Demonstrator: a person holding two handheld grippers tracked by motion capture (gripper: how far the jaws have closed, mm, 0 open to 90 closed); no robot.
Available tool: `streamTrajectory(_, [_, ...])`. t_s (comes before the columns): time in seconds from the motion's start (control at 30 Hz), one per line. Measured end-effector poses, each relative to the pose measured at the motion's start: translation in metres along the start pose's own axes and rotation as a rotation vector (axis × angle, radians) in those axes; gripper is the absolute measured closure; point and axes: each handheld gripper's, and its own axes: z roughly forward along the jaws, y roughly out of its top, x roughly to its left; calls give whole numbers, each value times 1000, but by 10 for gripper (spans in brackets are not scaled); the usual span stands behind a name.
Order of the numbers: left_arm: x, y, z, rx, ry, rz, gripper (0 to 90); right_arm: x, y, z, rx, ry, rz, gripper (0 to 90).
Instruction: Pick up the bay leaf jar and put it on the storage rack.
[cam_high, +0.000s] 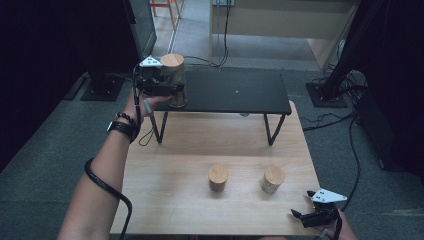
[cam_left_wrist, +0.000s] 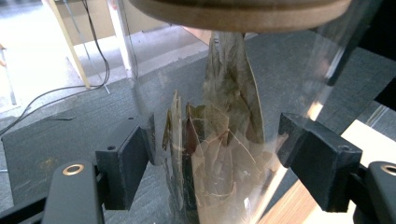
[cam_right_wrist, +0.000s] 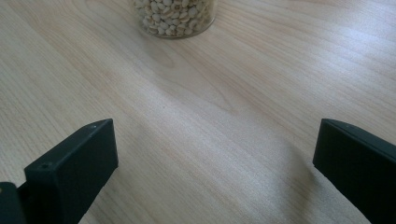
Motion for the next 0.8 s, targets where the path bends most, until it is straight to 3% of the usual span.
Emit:
streamTrajectory(0.3, [5, 0, 9, -6, 11, -23, 253, 1, 0, 0, -2, -1, -5, 0])
streamTrajectory(0.5, [0, 2, 9, 8, 18, 18, 253, 0, 0, 0, 1, 2, -4, 0])
streamTrajectory(0.8, [-4, -2, 8, 1, 32, 22, 251, 0, 0, 0, 2, 1, -3, 0])
